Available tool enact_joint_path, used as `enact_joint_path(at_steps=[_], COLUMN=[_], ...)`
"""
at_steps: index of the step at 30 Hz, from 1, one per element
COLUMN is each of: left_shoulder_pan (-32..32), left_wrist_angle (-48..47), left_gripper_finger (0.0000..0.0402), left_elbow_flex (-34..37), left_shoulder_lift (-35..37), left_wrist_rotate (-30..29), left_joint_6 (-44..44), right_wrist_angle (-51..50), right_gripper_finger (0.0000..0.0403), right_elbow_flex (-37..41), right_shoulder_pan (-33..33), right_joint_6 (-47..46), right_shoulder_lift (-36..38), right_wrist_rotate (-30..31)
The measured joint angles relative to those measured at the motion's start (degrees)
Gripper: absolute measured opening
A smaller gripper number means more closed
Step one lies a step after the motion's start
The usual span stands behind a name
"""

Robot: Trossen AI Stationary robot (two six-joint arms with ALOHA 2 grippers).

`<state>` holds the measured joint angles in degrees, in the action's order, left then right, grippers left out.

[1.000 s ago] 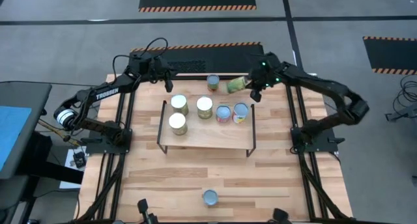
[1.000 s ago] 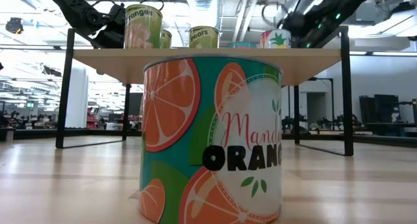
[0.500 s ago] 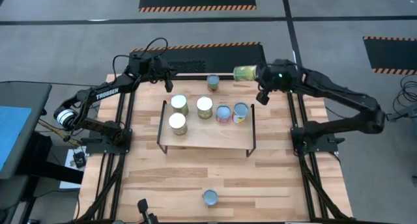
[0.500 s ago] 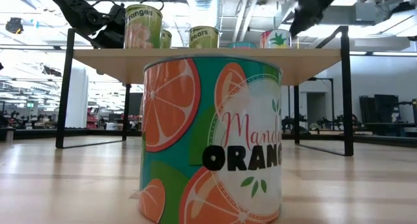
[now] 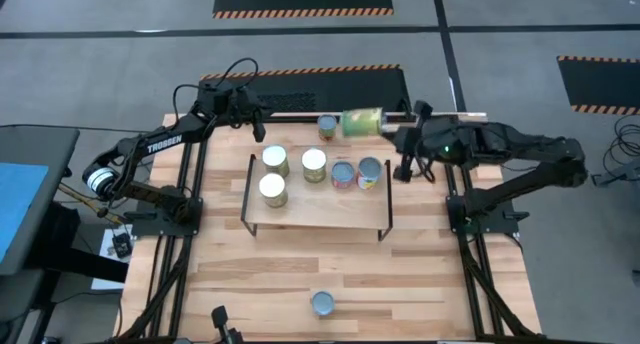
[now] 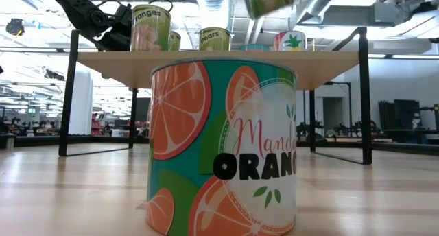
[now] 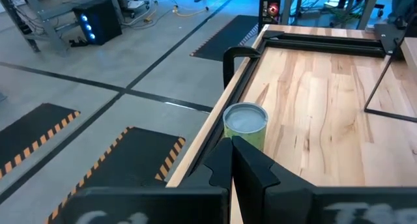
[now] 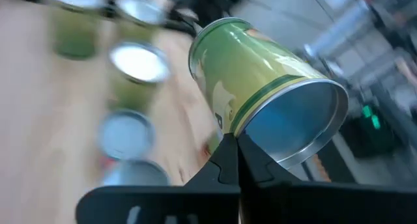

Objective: Pick and place cans onto a shelf
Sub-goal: Put the canned pears on the shelf aligned with the other canned pears

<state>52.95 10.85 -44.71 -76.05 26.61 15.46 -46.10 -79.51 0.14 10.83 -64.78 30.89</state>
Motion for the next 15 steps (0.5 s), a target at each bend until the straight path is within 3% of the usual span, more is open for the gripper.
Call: enact_joint_path(at_steps=[7,15], left_shoulder_pan=[0.00,-0.02], left_wrist_angle=[-0.02,-0.10], left_gripper_finger=[0.0000,0.0000], left_elbow_flex=[0.00,0.00], left_shoulder_lift=[0.00,0.00], left_wrist_rotate=[0.00,0.00], left_joint_6=[-0.04,-0.61], right_wrist_angle=[1.98,-1.22], right_gripper_finger=[0.0002,0.0002], right_elbow_flex=[-3.80,-9.39], right_shoulder_pan=[8.99,12.00], right_joint_6=[9.40,19.75], right_shoulder_lift=[-6.92,-18.71], right_wrist_rotate=[0.33,-2.92])
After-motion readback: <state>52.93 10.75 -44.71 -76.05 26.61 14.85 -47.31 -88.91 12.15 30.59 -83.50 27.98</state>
